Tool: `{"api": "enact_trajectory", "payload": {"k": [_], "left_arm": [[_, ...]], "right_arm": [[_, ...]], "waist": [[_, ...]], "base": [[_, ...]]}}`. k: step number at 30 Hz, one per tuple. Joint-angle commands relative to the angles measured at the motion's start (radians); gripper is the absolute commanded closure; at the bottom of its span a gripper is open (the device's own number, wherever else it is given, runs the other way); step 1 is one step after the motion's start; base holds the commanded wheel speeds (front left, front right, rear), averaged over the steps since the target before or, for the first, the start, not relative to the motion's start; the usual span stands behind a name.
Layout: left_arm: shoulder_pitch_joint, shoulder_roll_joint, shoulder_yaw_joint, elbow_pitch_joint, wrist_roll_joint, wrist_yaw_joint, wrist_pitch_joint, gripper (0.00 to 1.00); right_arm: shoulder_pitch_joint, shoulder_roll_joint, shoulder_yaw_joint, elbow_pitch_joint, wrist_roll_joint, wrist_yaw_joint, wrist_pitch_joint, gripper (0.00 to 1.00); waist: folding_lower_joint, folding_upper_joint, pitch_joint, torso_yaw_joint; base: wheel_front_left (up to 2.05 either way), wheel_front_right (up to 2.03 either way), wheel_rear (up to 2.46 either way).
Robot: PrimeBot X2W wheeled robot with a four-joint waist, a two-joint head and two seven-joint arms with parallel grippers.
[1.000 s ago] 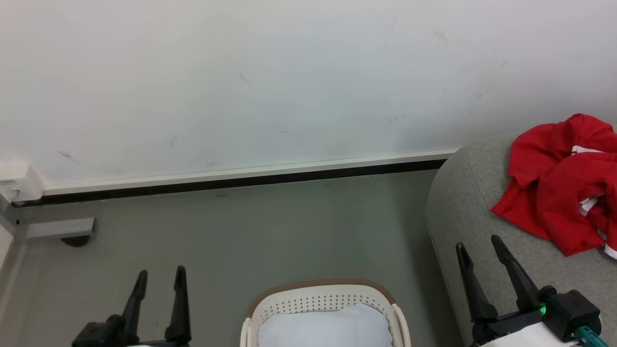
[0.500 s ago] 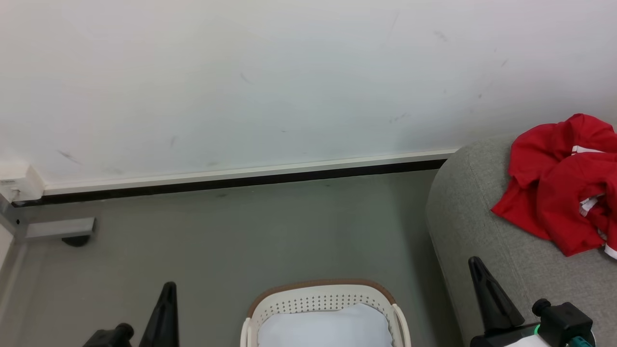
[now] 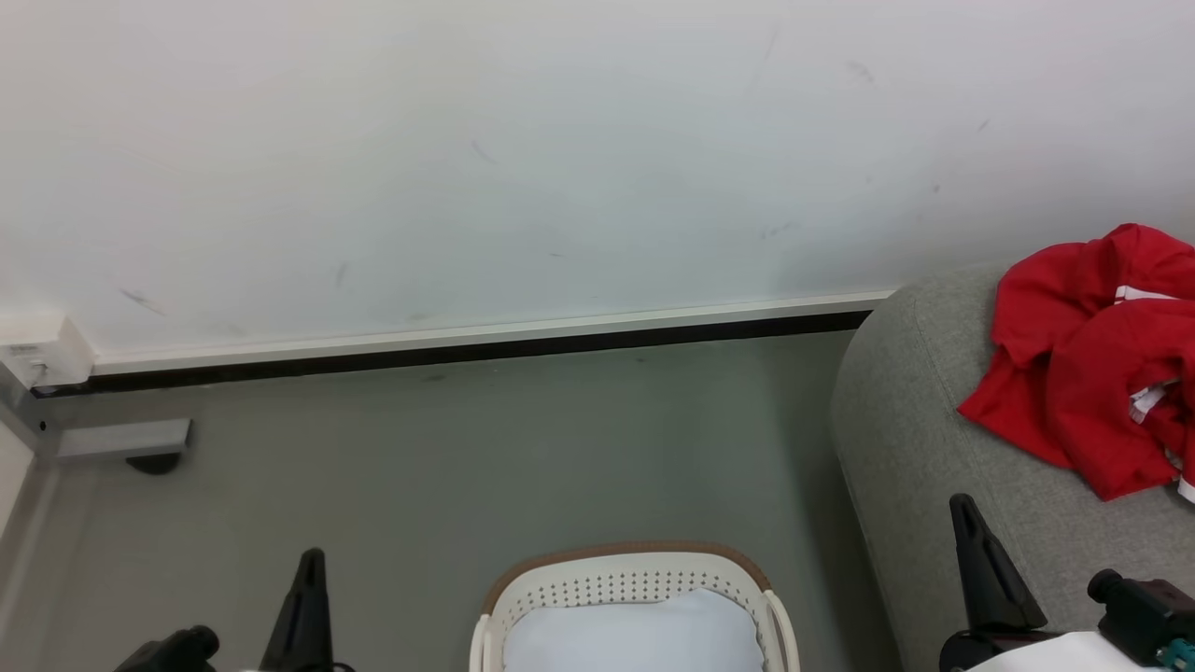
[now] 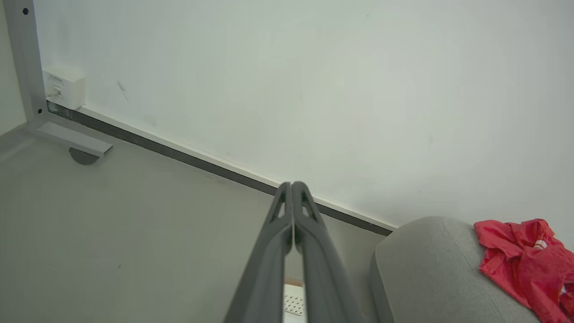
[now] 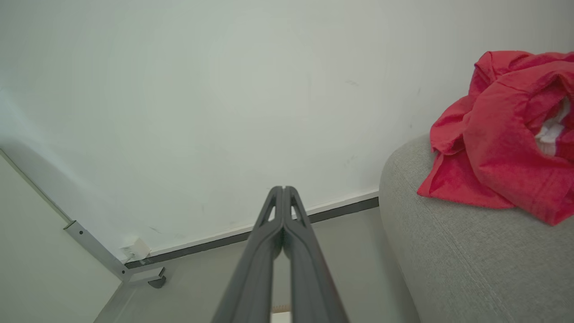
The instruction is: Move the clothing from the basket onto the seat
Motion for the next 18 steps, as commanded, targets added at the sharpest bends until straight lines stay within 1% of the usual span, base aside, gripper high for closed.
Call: {"api": "enact_trajectory", "payload": {"k": [1, 12, 18], "left_arm": [[-0.025, 0.004, 0.007, -0.01, -0.057, -0.006, 0.012, 1.0], [-0.042, 0.005, 0.021, -0.001, -0.227, -0.015, 0.056, 1.0], [-0.049, 0.006, 0.026, 0.003, -0.297, -0.019, 0.075, 1.0]], "right_arm": [[-0.02, 0.0, -0.015, -0.012, 0.048, 0.0, 0.01, 1.0], [-0.024, 0.002, -0.048, -0.007, 0.206, 0.0, 0.049, 1.0], [-0.026, 0.003, -0.062, -0.005, 0.272, -0.001, 0.065, 1.0]], "waist": [[0.0, 0.0, 0.0, 0.001], [0.0, 0.0, -0.001, 0.008], [0.0, 0.0, -0.002, 0.011]], "base": [[0.0, 0.0, 0.0], [0.0, 0.0, 0.0], [0.0, 0.0, 0.0]]}}
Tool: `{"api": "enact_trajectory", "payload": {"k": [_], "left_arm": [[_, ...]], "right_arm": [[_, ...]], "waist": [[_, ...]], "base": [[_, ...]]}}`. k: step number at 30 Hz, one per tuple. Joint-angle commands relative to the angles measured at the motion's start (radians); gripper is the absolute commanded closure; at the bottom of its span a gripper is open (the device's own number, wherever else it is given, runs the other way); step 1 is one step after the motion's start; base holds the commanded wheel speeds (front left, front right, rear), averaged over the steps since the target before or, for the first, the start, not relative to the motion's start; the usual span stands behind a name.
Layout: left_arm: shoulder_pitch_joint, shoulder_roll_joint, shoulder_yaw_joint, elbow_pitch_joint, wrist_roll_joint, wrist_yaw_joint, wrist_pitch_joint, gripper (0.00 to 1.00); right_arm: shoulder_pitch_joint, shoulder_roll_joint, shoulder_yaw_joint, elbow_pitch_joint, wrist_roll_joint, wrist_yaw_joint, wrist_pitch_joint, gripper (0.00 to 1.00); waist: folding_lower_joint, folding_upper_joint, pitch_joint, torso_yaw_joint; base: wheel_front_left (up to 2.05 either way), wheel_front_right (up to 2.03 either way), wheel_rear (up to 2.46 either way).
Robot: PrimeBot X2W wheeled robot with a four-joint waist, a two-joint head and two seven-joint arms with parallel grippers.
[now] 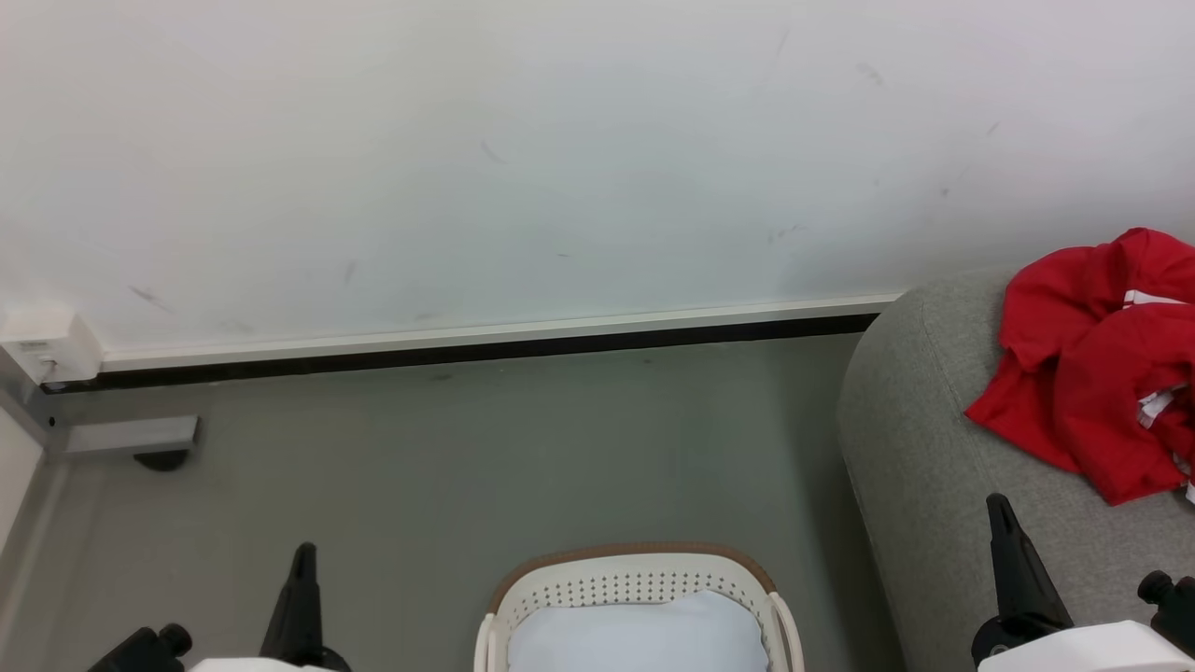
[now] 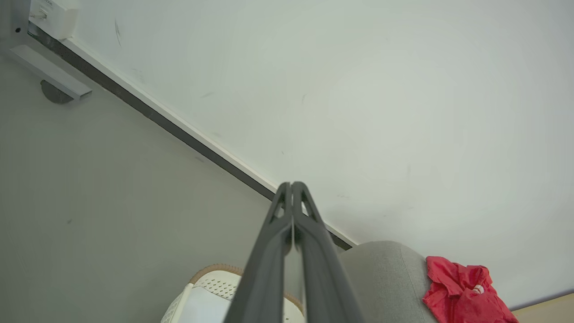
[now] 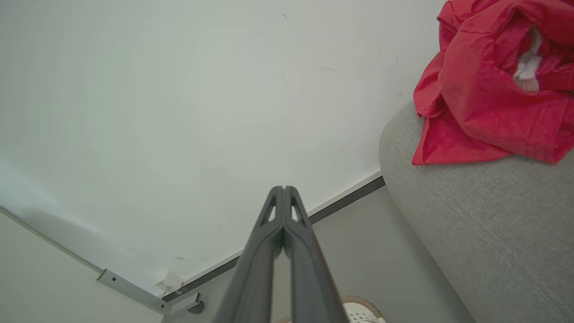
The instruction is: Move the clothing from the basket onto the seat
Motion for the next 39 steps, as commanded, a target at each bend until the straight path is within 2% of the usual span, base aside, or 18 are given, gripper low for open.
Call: {"api": "enact_trajectory", "payload": {"k": [1, 19, 39], "left_arm": [[-0.025, 0.006, 0.006, -0.009, -0.033, -0.008, 0.008, 1.0], [-0.047, 0.008, 0.025, 0.005, -0.258, -0.019, 0.068, 1.0], [-0.068, 0.009, 0.042, 0.018, -0.46, -0.03, 0.124, 1.0]], "right_arm": [[-0.024, 0.0, -0.01, -0.009, 0.03, -0.001, 0.007, 1.0], [-0.029, 0.004, -0.056, -0.001, 0.238, -0.001, 0.06, 1.0], [-0.032, 0.008, -0.099, 0.006, 0.428, -0.001, 0.11, 1.0]], "waist": [[0.0, 0.0, 0.0, 0.001], [0.0, 0.0, -0.002, 0.012], [0.0, 0.0, -0.004, 0.023]], "base": [[0.0, 0.0, 0.0], [0.0, 0.0, 0.0], [0.0, 0.0, 0.0]]}}
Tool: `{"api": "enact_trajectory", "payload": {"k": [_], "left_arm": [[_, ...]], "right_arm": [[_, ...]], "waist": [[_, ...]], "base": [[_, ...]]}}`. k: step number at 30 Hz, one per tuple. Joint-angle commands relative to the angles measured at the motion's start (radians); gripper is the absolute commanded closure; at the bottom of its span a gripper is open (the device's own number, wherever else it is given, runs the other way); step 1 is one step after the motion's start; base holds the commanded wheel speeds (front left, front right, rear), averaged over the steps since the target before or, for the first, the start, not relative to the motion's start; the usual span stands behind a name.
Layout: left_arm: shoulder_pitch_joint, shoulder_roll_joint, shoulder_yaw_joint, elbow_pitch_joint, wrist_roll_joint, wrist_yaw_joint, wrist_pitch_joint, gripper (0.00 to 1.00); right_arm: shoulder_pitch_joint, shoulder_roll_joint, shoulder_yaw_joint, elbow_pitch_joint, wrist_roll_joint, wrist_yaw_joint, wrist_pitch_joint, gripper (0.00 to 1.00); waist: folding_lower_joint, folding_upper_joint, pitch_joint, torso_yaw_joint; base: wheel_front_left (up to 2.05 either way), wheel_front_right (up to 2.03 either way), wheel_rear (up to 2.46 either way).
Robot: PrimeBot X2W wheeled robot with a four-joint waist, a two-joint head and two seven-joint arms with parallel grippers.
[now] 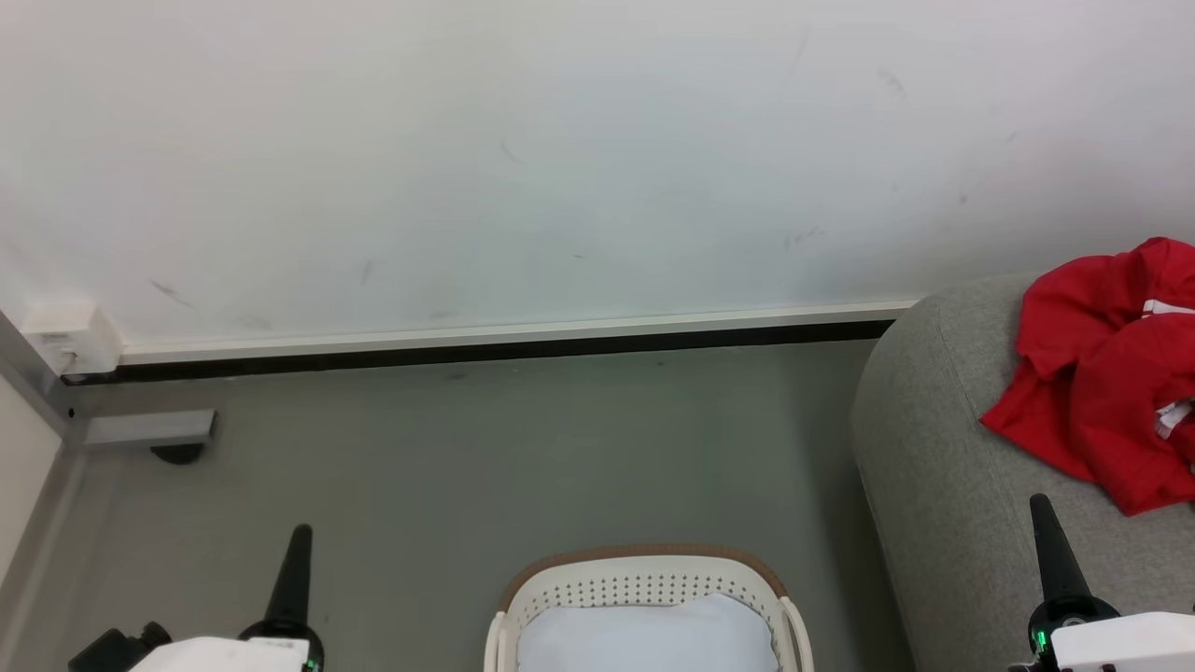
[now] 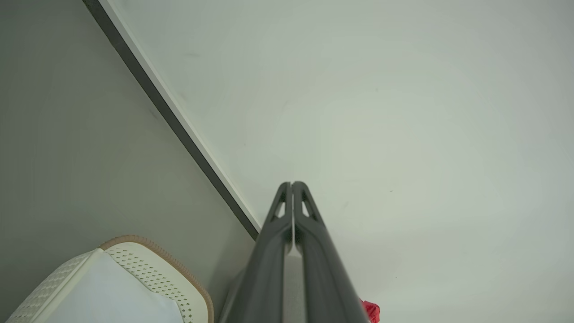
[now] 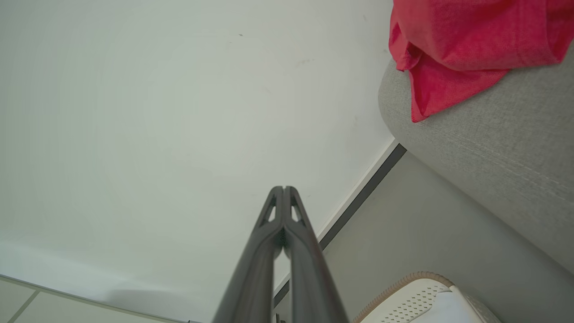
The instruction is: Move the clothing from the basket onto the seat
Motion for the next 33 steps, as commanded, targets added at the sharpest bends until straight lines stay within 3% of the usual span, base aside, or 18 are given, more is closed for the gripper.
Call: {"api": "enact_trajectory", "payload": {"k": [1, 33], "left_arm": [[-0.021, 0.008, 0.006, -0.003, -0.025, -0.008, 0.008, 1.0], [-0.045, 0.01, 0.029, 0.014, -0.288, -0.02, 0.08, 1.0]], "right_arm": [[-0.021, -0.003, -0.009, -0.002, 0.027, -0.001, 0.006, 1.0], [-0.024, 0.006, -0.068, 0.008, 0.266, -0.002, 0.073, 1.0]], "waist": [[0.0, -0.0001, 0.0, 0.001], [0.0, -0.0001, -0.003, 0.02]], "base": [[0.0, 0.0, 0.0], [0.0, 0.0, 0.0]]}}
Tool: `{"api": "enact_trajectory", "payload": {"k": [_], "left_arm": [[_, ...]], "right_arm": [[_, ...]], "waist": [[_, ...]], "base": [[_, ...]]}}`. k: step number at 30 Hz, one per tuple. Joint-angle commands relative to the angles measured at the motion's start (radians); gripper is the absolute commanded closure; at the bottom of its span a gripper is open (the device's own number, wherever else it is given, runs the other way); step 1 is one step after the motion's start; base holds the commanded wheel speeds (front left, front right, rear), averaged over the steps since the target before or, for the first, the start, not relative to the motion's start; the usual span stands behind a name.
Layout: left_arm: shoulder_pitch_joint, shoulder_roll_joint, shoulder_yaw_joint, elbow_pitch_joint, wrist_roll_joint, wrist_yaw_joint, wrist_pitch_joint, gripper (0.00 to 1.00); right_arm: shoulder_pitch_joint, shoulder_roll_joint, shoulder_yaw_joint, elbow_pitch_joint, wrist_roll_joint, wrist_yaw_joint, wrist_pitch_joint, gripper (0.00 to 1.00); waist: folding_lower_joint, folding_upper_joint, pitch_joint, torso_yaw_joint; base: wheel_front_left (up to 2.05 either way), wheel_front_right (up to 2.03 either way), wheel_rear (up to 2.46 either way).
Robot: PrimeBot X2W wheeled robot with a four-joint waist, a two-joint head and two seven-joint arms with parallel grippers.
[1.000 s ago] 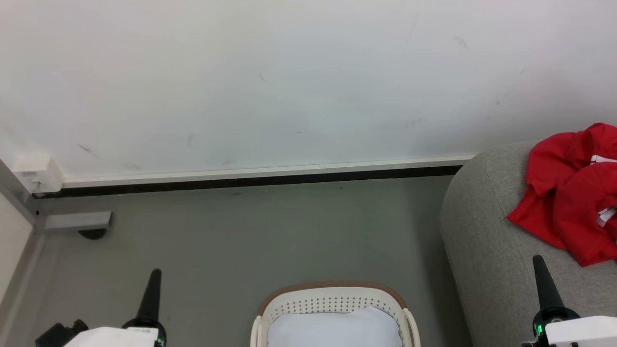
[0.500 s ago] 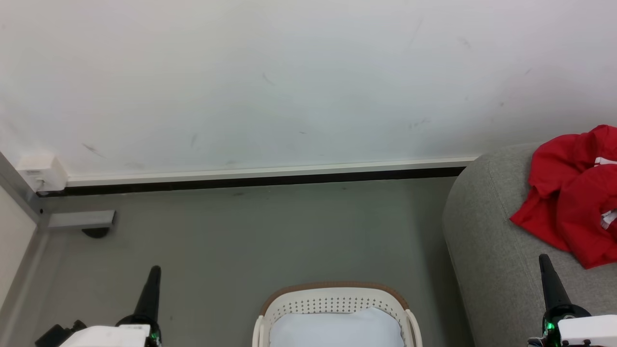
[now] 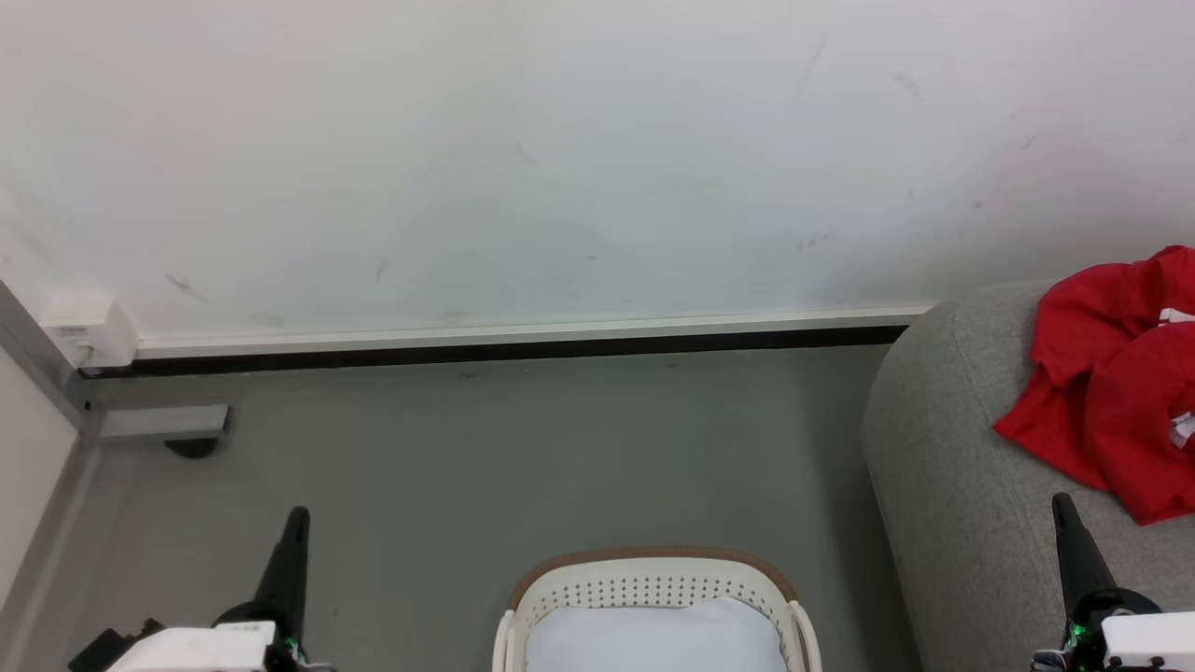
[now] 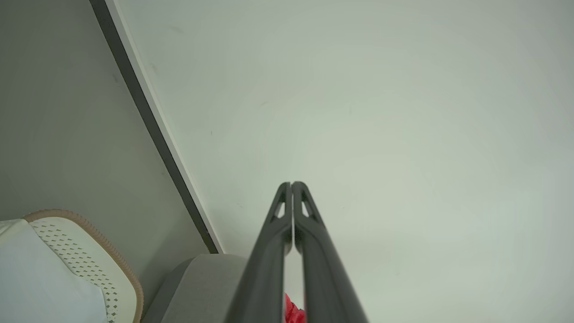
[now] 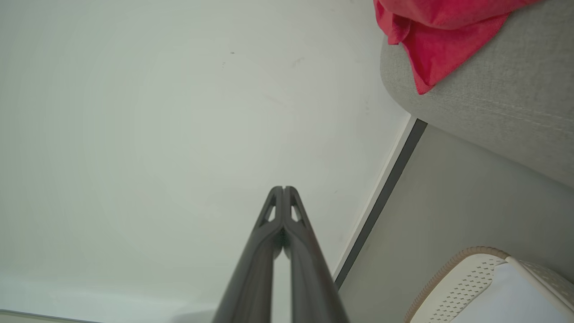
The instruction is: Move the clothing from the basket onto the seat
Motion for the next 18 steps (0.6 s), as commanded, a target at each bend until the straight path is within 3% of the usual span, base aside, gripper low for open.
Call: {"api": "enact_trajectory", "payload": {"k": [1, 18], "left_arm": [[-0.013, 0.009, 0.006, 0.0, -0.021, -0.003, 0.006, 1.0], [-0.023, 0.009, 0.016, 0.008, -0.134, -0.01, 0.037, 1.0]], "right_arm": [[-0.015, -0.001, -0.007, 0.001, 0.018, -0.002, 0.003, 1.0], [-0.017, 0.004, -0.034, 0.006, 0.123, -0.002, 0.035, 1.0]], "waist": [[0.0, 0.0, 0.0, 0.001], [0.0, 0.0, -0.002, 0.011]], "base": [[0.0, 0.0, 0.0], [0.0, 0.0, 0.0]]}}
